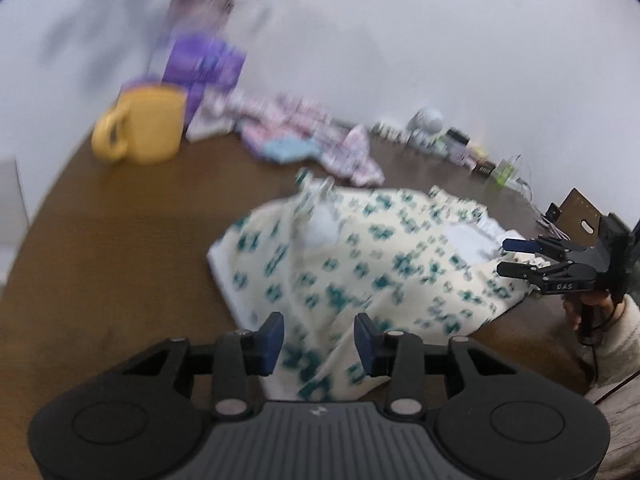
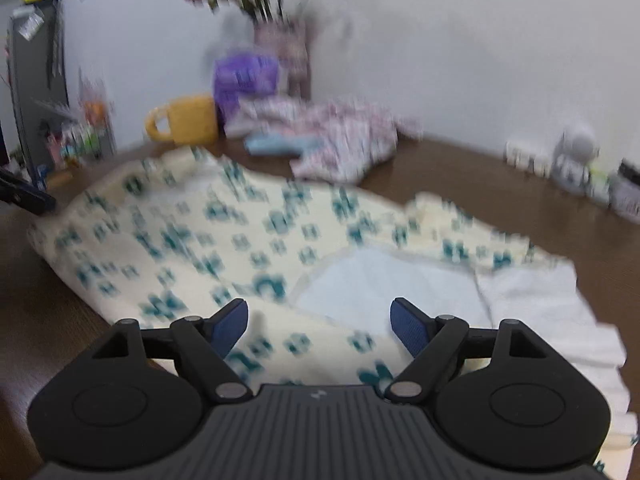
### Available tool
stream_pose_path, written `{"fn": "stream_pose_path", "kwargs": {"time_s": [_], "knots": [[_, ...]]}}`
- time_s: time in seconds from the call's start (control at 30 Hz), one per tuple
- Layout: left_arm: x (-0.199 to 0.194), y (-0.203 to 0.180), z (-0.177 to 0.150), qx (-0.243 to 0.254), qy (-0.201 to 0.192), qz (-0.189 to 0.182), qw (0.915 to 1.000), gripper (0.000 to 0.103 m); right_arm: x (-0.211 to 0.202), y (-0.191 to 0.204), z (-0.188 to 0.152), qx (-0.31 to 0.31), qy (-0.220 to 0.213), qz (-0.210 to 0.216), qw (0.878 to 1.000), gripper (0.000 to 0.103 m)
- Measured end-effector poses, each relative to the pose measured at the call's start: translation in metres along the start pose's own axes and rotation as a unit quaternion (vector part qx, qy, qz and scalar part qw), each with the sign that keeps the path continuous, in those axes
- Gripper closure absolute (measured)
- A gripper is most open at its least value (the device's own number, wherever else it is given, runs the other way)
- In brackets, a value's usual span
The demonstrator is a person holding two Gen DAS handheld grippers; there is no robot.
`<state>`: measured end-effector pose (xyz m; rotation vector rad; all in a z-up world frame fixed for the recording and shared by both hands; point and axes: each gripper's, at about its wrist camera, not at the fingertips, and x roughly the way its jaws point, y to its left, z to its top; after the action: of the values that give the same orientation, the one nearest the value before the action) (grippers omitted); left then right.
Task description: Fold clothes
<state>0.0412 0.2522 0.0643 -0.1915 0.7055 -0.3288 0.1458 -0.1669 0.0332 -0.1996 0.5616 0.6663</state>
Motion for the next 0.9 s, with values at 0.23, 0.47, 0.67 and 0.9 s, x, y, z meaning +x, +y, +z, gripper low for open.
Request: {"fn": "stream_pose_path", "kwargs": {"time_s": [0.23, 0.47, 0.67, 0.9], "knots": [[0.039, -0.073, -0.003, 0.093, -0.027, 0.003, 0.9953, 0.068, 0.011, 0.058, 0.014, -0.009, 0.005, 0.071, 0.997, 0.043], [0.078, -0.099, -0.021, 0.093, -0.01, 0.013, 0.9955, 0.069, 0.037, 0.088, 0.0, -0.01, 0.021, 0.075, 0.997, 0.066], [0.083, -0.094, -0.029, 0.076, -0.002, 0.034, 0.9965, 0.067, 0.035, 0.079, -0.009, -0.025, 0.026, 0.069, 0.997, 0.067], [0.076, -0.085, -0.033, 0.04, -0.02, 0.049, 0.9978, 0.068, 0.02, 0.045, -0.019, -0.009, 0.023, 0.051, 0.998, 0.067]]}}
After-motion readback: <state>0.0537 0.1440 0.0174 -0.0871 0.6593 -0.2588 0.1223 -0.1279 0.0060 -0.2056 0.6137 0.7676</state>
